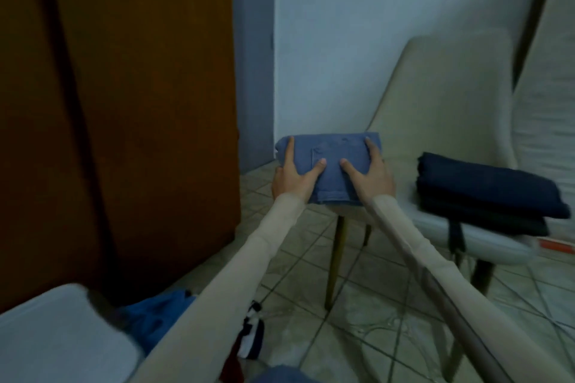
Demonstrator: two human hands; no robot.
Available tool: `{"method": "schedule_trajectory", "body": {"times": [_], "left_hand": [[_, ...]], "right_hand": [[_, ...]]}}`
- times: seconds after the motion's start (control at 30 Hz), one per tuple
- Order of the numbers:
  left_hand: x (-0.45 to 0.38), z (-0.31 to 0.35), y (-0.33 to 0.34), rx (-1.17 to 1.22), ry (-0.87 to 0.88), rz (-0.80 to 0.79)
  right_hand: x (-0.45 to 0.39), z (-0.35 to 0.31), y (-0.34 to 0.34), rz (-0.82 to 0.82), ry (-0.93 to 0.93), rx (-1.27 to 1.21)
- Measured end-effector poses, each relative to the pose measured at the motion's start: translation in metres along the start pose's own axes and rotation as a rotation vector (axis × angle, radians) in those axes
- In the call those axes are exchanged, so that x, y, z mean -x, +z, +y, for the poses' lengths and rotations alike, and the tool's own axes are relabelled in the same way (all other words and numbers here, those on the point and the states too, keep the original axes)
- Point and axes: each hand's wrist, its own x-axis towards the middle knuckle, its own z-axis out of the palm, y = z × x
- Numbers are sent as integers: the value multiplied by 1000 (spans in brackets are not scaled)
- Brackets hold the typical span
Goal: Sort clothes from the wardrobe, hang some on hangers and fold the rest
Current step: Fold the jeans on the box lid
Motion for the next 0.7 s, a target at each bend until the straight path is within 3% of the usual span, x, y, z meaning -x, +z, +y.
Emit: {"method": "schedule_trajectory", "body": {"times": [0.4,0.7], "left_hand": [[-56,91,141,89,131,-184],[-50,135,243,72,131,-335]], "right_hand": [[-99,61,-115,216,22,101],[-126,114,-197,351,196,283]]}}
